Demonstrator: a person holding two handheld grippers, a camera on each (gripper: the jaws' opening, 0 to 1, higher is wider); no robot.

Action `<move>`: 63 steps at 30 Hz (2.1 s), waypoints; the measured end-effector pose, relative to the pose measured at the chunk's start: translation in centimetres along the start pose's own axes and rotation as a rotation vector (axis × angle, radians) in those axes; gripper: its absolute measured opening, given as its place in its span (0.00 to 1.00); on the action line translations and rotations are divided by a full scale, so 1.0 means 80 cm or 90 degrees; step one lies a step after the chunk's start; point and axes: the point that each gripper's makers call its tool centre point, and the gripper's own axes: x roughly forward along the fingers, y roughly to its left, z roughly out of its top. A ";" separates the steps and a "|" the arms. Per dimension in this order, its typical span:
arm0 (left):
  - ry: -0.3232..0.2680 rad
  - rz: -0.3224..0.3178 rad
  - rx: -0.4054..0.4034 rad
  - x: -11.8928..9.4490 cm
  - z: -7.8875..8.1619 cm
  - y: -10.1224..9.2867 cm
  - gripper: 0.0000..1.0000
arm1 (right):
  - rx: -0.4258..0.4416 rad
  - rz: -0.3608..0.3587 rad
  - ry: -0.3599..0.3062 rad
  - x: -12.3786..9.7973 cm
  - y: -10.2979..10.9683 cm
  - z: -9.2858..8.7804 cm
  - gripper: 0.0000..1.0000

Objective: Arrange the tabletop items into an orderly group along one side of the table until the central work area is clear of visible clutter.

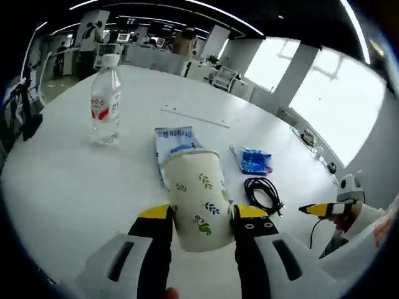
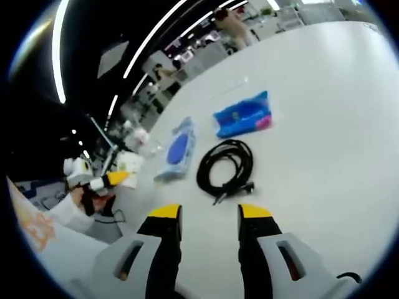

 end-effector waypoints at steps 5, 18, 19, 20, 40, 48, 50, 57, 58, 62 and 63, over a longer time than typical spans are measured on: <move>-0.049 -0.080 0.060 0.006 0.018 -0.048 0.38 | 0.026 0.036 -0.034 -0.004 0.025 0.025 0.35; -0.092 -0.132 0.170 0.008 0.038 -0.110 0.37 | 0.049 0.171 -0.069 0.006 0.137 0.091 0.52; -0.096 -0.139 0.185 0.006 0.041 -0.117 0.37 | 0.044 0.182 -0.062 0.010 0.146 0.091 0.55; -0.100 -0.143 0.216 0.004 0.043 -0.124 0.37 | 0.038 0.192 -0.054 0.013 0.154 0.090 0.56; -0.098 -0.193 0.328 0.000 0.039 -0.182 0.38 | -0.064 0.218 0.007 0.033 0.202 0.081 0.43; -0.091 -0.192 0.339 -0.003 0.039 -0.181 0.40 | -0.135 0.210 -0.011 0.029 0.201 0.083 0.39; -0.089 -0.196 0.339 -0.008 0.044 -0.178 0.41 | -0.162 0.198 -0.016 0.028 0.198 0.086 0.39; -0.105 -0.182 0.336 -0.029 0.078 -0.156 0.47 | -0.328 0.124 -0.041 0.022 0.172 0.105 0.40; -0.118 -0.189 0.336 -0.035 0.088 -0.158 0.46 | -0.348 0.117 -0.042 0.021 0.169 0.106 0.40; -0.109 -0.240 0.369 -0.046 0.106 -0.178 0.43 | -0.430 0.101 -0.023 0.022 0.163 0.100 0.40; -0.098 -0.253 0.392 -0.048 0.106 -0.184 0.41 | -0.446 0.101 -0.020 0.022 0.163 0.098 0.40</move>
